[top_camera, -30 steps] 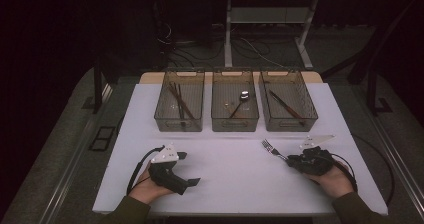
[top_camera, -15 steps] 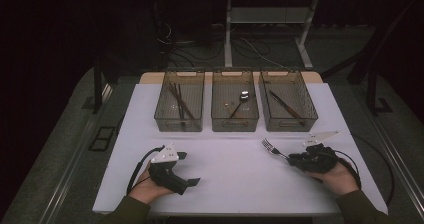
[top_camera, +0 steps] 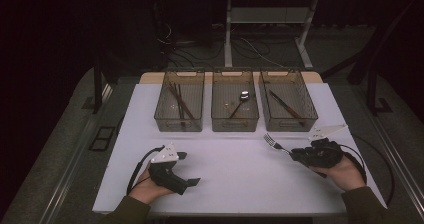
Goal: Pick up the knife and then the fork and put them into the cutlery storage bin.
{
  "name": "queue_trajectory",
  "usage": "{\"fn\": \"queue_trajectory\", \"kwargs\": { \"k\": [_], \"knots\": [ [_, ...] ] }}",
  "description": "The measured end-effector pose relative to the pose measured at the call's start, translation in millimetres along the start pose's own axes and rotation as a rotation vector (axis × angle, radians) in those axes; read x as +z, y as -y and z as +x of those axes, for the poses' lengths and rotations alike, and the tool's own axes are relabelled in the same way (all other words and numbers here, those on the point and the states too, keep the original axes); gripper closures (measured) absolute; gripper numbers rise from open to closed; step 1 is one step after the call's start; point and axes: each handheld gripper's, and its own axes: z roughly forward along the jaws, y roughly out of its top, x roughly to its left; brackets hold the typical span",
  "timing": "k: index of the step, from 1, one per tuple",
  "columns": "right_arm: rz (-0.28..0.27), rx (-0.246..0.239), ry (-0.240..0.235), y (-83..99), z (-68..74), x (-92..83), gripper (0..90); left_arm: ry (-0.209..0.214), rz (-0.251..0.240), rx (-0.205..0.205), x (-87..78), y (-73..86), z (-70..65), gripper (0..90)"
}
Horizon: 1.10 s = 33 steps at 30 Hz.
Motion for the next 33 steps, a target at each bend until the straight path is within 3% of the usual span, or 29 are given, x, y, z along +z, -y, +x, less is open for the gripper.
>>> {"fn": "queue_trajectory", "kwargs": {
  "k": [33],
  "knots": [
    [-0.085, 0.013, 0.022, -26.5, -23.2, -22.0, 77.5, 0.0, -0.005, -0.006, 0.6, 0.2, -0.4, 0.0]
  ]
}}
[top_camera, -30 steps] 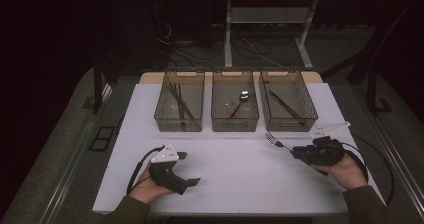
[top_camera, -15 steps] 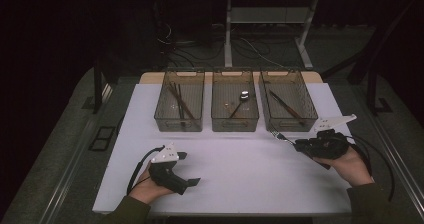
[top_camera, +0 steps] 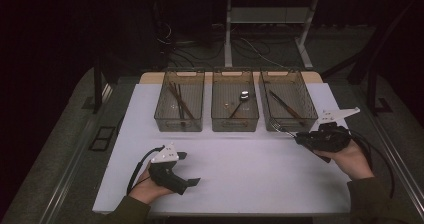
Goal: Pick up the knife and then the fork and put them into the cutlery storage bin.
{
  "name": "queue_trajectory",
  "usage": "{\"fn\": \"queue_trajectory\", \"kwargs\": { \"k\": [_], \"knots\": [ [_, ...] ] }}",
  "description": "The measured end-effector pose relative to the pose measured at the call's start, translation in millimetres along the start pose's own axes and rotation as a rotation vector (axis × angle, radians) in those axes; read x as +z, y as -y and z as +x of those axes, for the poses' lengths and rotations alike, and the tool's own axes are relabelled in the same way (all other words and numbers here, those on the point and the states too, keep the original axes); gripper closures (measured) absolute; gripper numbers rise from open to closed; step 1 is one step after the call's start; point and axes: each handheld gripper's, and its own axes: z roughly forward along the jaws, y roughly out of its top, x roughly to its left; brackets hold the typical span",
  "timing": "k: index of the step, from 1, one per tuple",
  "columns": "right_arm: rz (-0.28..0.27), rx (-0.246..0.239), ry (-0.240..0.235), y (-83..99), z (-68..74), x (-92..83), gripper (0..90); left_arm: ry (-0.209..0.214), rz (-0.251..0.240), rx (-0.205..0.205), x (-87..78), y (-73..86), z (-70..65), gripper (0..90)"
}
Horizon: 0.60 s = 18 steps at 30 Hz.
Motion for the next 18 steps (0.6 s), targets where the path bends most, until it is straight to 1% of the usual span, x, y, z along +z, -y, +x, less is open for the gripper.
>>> {"fn": "queue_trajectory", "kwargs": {
  "k": [4, 12, 18],
  "knots": [
    [-0.011, 0.012, 0.002, -2.4, -3.5, -0.3, 77.6, 0.001, 0.0, 0.001, 0.3, 0.1, 0.0, 0.0],
    [-0.01, 0.022, 0.007, -6.1, -9.3, 1.5, 77.6, 0.002, 0.0, 0.0, 0.4, 0.1, 0.0, 0.0],
    [-0.01, 0.033, 0.024, -14.6, -16.7, 3.1, 77.6, 0.002, 0.0, -0.001, 0.0, 0.1, 0.0, 0.0]
  ]
}}
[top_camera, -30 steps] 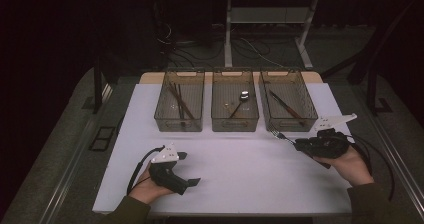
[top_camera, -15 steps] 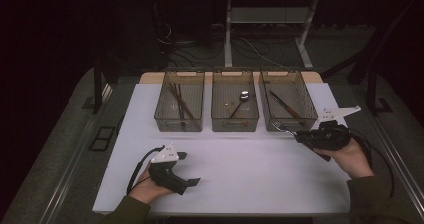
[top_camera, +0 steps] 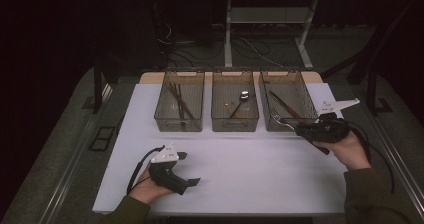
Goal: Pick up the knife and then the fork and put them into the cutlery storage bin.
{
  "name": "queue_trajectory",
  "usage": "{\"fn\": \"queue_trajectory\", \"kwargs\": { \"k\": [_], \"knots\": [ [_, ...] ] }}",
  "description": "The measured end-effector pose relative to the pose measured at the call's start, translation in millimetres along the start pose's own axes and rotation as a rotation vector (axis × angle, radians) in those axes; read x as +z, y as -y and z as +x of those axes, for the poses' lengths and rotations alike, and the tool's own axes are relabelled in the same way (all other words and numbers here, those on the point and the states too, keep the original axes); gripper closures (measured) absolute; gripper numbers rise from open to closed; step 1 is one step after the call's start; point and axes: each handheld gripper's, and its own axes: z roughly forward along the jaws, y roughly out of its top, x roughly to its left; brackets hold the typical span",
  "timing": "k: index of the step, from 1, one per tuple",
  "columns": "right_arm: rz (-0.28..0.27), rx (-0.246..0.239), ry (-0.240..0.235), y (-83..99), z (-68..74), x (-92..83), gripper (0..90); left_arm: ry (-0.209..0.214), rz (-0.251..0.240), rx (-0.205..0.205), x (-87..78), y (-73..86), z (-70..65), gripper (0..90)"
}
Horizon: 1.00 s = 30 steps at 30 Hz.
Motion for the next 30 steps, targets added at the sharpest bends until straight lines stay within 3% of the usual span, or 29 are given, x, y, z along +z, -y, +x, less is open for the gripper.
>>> {"fn": "queue_trajectory", "kwargs": {
  "k": [18, 30],
  "knots": [
    [-0.009, 0.045, 0.042, -36.6, -33.6, -0.4, 77.6, -0.004, 0.0, 0.005, -0.4, 0.6, 1.8, 0.0],
    [0.003, 0.08, 0.073, -64.4, -54.6, 10.9, 77.6, 0.0, -0.003, 0.003, -0.8, 0.3, 1.4, 0.0]
  ]
}}
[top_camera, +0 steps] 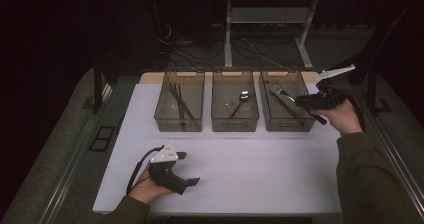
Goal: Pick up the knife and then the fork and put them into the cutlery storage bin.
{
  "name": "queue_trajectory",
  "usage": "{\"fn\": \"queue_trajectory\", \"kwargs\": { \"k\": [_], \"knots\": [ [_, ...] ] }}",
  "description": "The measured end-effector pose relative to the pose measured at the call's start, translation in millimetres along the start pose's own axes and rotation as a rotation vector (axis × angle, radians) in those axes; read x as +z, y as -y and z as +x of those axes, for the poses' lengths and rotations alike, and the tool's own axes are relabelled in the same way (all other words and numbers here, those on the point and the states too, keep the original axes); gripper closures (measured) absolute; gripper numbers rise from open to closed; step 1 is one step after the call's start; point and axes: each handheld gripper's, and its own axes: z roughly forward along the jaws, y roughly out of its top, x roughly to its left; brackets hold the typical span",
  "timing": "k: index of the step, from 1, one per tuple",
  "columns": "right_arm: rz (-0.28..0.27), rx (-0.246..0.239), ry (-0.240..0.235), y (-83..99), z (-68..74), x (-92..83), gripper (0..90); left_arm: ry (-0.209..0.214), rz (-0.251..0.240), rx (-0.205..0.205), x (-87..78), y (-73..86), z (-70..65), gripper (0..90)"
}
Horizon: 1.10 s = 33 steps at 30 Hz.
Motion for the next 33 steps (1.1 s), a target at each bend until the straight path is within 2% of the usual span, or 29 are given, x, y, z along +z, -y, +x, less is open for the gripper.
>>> {"fn": "queue_trajectory", "kwargs": {
  "k": [9, 15, 19, 24, 33],
  "knots": [
    [0.006, 0.019, 0.023, -17.5, -13.0, 19.8, 77.5, 0.004, -0.003, -0.003, 0.6, 0.0, -0.5, 0.0],
    [-0.001, 0.03, 0.03, -22.4, -19.5, 37.0, 77.5, 0.007, -0.006, -0.005, -0.4, -0.1, -0.3, 0.0],
    [0.022, 0.046, 0.052, -22.1, -24.5, 49.9, 77.5, 0.009, -0.006, -0.002, -0.4, -0.2, -0.7, 0.0],
    [0.047, 0.072, 0.056, -17.9, -28.7, 64.1, 77.5, 0.011, -0.009, 0.002, -1.0, -0.4, -0.8, 0.0],
    [0.114, 0.078, 0.085, -14.9, -29.7, 79.4, 77.5, 0.014, -0.008, 0.003, -0.5, -0.6, -0.8, 0.0]
  ]
}}
